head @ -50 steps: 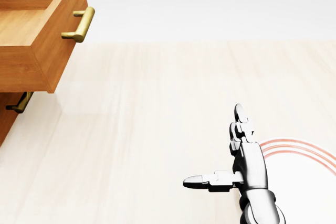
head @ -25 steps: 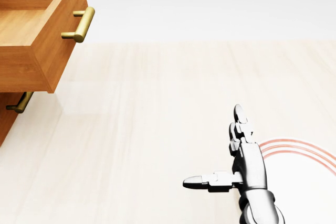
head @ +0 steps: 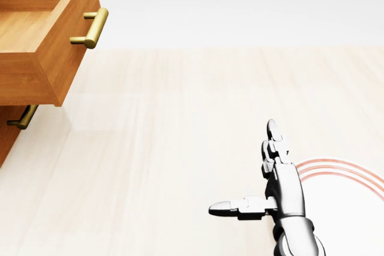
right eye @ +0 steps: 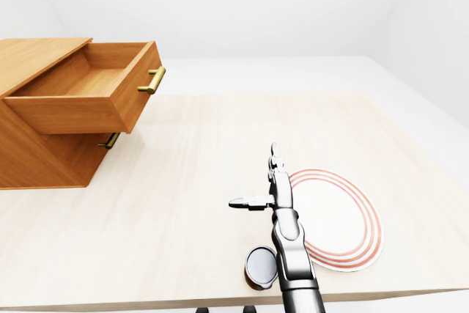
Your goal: Put the bowl on top of the cabinet.
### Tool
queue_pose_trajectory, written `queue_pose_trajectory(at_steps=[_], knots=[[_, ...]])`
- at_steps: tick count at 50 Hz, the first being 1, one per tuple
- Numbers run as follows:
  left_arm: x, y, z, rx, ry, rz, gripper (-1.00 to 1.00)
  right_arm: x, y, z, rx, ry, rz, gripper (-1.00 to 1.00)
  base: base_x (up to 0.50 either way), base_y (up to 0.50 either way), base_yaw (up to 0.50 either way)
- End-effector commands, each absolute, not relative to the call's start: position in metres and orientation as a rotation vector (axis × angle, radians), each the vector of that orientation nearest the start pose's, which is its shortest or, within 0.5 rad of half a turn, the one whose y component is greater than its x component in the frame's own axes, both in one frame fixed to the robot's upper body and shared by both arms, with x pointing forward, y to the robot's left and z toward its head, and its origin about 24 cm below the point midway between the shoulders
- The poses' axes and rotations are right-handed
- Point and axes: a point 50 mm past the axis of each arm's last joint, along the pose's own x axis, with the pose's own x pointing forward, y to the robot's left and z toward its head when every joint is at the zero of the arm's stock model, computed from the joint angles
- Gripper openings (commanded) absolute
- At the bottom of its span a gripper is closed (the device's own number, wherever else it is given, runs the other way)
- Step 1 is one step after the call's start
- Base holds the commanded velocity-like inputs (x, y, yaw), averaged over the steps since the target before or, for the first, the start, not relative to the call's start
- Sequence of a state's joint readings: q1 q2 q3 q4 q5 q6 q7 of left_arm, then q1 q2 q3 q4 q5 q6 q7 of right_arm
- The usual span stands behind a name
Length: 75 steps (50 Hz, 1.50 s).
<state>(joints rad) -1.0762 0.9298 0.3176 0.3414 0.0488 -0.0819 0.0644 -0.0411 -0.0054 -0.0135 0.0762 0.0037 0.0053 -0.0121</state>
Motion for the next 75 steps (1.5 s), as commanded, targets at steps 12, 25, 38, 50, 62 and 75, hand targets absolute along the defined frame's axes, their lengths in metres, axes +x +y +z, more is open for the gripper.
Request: queue_pose_trajectory(at_steps=[12,25,38,50,62,75], knots=[[0.296,0.412,0.36,0.617,-0.435,1.038,-0.98,0.262,-0.15,0.032,-0.003,0.045,-0.012,1.0,0.0,0.0,0.0],[0.304,0.418,0.33,0.681,-0.32,1.096,-0.98,0.263,-0.15,0.031,-0.004,0.045,-0.012,1.0,0.0,0.0,0.0],[0.309,0.415,0.317,0.764,-0.275,1.119,-0.98,0.263,-0.149,0.03,-0.004,0.048,-0.01,1.0,0.0,0.0,0.0],[0.313,0.412,0.304,0.918,-0.239,1.15,-0.98,0.264,-0.15,0.029,-0.002,0.05,-0.012,1.0,0.0,0.0,0.0],[0.313,0.414,0.296,0.955,-0.204,1.129,-0.98,0.265,-0.149,0.027,-0.004,0.054,-0.01,1.0,0.0,0.0,0.0],[0.314,0.415,0.292,0.923,-0.19,1.099,-0.98,0.266,-0.149,0.025,-0.004,0.058,-0.01,1.0,0.0,0.0,0.0]])
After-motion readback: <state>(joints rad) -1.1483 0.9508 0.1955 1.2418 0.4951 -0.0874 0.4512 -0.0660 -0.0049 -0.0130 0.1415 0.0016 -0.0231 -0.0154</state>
